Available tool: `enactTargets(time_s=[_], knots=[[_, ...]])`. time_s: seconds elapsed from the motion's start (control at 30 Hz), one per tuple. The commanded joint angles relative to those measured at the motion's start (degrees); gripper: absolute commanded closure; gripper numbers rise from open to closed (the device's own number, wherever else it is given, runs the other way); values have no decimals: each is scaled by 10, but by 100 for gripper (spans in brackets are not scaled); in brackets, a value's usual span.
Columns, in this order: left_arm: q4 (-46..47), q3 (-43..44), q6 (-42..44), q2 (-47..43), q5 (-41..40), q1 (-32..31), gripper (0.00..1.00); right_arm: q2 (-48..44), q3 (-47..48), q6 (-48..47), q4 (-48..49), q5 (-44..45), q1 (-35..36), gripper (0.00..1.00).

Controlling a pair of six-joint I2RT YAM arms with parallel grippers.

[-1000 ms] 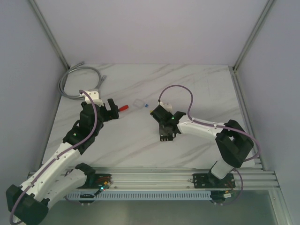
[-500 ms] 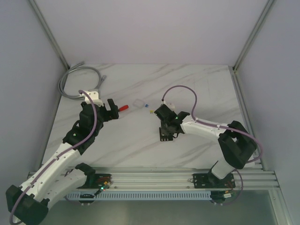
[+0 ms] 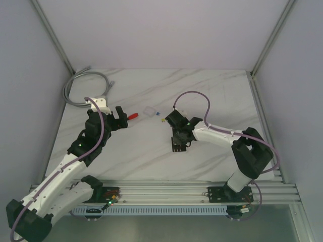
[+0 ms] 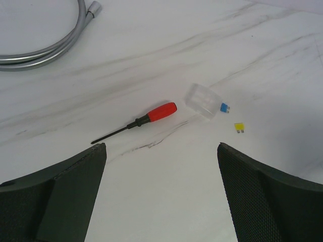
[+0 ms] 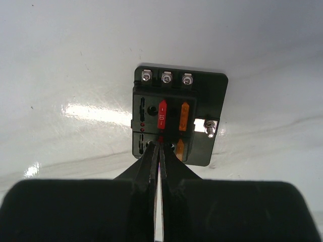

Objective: Snap on the fuse box
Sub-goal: Install the fuse at the fuse box base.

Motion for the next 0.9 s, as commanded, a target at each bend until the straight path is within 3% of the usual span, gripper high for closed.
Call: enactTargets(time_s=[0.0,0.17,0.4,0.6,0.73,0.87], knots=[[1,-4,-1,-3,1,3,0,110,-67,-11,-102,22,-11,100],[1,-4,-1,-4,2,3,0,118,-55,-33,-117,44,-22,100],[1,-1,-6,-7,11,3,0,16,15,-98,-84,32,-13,98],[-3,4,-14,-8,18,3,0,-10,71,-123,-79,7,-12,77],[-4,5,-21,-5,24,3,0,-19,113,-137,-78,-10,-12,57],[-4,4,-31,4,28,3,0,7,162,-156,-71,10,-16,51]])
